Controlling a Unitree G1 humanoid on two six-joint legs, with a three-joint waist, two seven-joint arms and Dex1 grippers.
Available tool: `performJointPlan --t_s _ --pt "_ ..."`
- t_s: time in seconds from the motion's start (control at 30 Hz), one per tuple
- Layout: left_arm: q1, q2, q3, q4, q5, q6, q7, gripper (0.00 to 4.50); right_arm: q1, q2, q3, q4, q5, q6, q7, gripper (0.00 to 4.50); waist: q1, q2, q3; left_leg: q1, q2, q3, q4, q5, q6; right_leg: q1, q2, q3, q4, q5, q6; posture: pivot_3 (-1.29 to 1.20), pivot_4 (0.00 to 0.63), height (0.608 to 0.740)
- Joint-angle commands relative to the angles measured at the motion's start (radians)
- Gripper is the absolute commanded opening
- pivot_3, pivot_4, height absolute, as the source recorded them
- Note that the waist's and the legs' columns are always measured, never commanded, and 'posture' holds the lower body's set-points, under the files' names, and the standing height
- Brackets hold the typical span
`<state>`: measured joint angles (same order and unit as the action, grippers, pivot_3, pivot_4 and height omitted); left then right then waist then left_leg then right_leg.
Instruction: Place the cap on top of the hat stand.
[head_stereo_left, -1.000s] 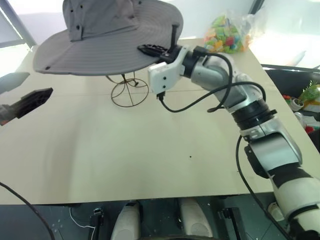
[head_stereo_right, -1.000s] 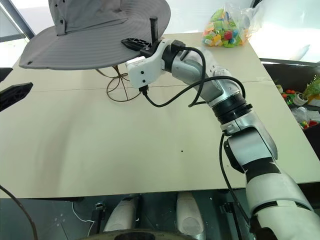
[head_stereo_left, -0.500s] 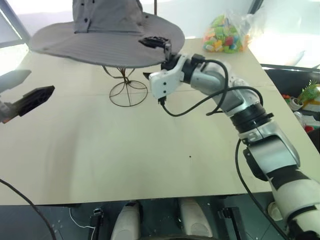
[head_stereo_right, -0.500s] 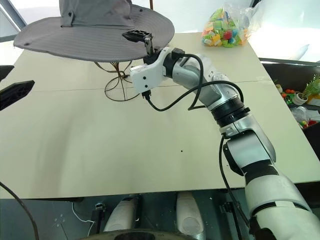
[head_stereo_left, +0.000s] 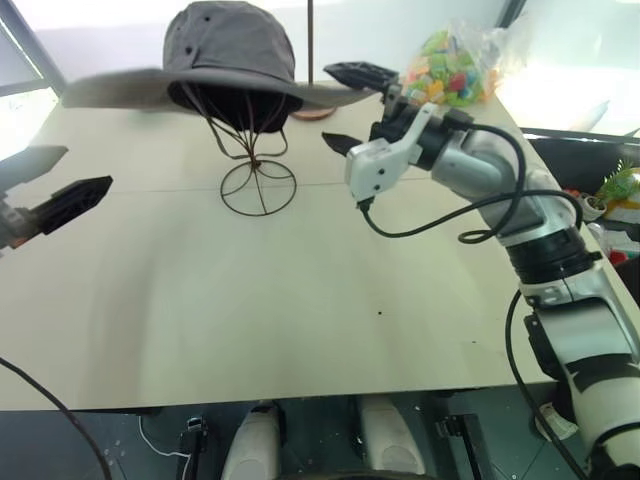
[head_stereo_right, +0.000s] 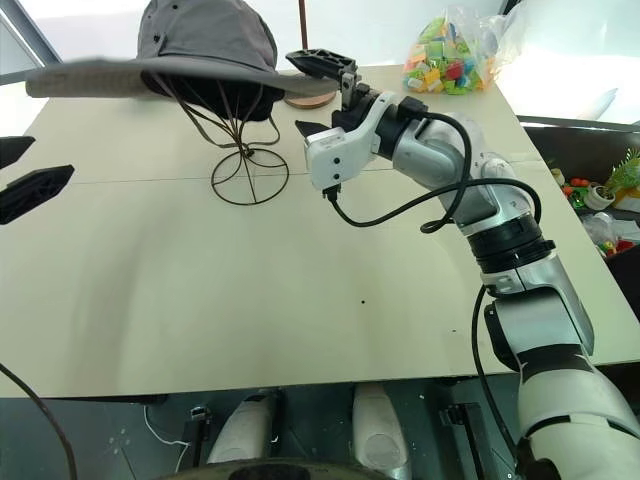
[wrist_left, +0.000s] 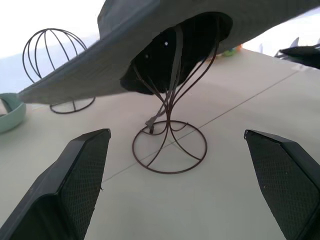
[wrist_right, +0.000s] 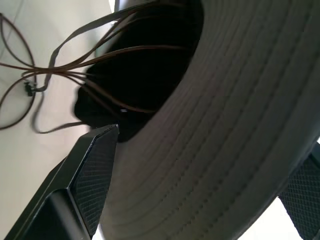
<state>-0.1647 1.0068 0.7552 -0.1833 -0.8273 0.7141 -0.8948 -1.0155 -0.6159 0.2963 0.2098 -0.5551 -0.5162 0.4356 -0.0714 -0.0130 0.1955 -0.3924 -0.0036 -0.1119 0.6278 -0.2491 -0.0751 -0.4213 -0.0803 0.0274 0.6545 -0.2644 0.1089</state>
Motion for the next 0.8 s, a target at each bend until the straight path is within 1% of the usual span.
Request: performJointPlan --t_s 0.03,0.17,0.27,0.37,0.4,0.57,0.6,0.8 --pt "-0.040 0.021 -0.017 0.023 0.012 -0.032 -0.007 4.50 -0.002 -0.017 -0.033 -0.043 0.003 -0.017 -0.017 4.47 0.002 0.000 0.000 0.000 0.000 0.000 0.000 0.000 0.000 0.000 0.000 0.000 0.000 0.000 0.000 0.00 0.150 0.740" --pt "-0.059 0.026 -0.040 0.050 0.025 -0.043 -0.023 4.50 0.038 -0.041 -0.053 -0.075 0.013 -0.010 -0.009 4.47 0.004 0.000 0.000 -0.001 0.000 0.000 0.000 0.000 0.000 0.000 0.000 0.000 0.000 0.000 0.000 0.00 0.150 0.740" --pt "-0.070 0.031 -0.053 0.066 0.031 -0.049 -0.033 4.50 0.052 -0.033 -0.051 -0.093 0.010 0.004 -0.007 4.47 0.003 0.000 0.000 -0.001 0.000 0.000 0.000 0.000 0.000 0.000 -0.001 0.000 0.000 0.000 0.000 0.00 0.150 0.740" --pt "-0.086 0.034 -0.066 0.079 0.037 -0.054 -0.038 4.50 0.044 -0.008 -0.045 -0.103 0.010 0.026 -0.006 3.69 0.000 0.000 0.000 0.000 0.000 0.000 0.000 0.000 0.000 0.000 0.000 0.000 0.000 0.000 0.000 0.00 0.150 0.740" --pt "-0.093 0.035 -0.070 0.084 0.039 -0.055 -0.040 4.50 0.038 0.001 -0.042 -0.103 0.009 0.034 -0.006 3.20 -0.001 0.000 0.000 0.000 0.000 0.000 0.000 0.000 0.000 0.000 0.000 0.000 0.000 0.000 0.000 0.00 0.150 0.740" --pt "-0.096 0.037 -0.064 0.081 0.038 -0.049 -0.048 4.50 0.033 0.024 -0.038 -0.104 -0.009 0.043 -0.011 0.41 0.002 0.000 0.000 0.000 0.000 0.000 0.000 0.000 0.000 0.000 0.000 0.000 0.000 0.000 0.000 0.00 0.150 0.740" --pt "-0.091 0.037 -0.059 0.077 0.036 -0.047 -0.049 4.50 0.035 0.024 -0.038 -0.107 -0.014 0.043 -0.012 0.07 0.002 0.000 0.000 0.000 0.000 0.000 0.000 0.000 0.000 0.000 0.000 0.000 0.000 0.000 0.000 0.00 0.150 0.740" --pt "-0.020 0.029 0.014 0.030 0.013 -0.015 -0.052 4.50 0.079 0.008 -0.013 -0.115 -0.147 0.036 -0.080 0.07 0.000 0.000 0.000 0.000 0.000 0.000 0.000 0.000 0.000 0.000 0.000 0.000 0.000 0.000 0.000 0.00 0.150 0.740"
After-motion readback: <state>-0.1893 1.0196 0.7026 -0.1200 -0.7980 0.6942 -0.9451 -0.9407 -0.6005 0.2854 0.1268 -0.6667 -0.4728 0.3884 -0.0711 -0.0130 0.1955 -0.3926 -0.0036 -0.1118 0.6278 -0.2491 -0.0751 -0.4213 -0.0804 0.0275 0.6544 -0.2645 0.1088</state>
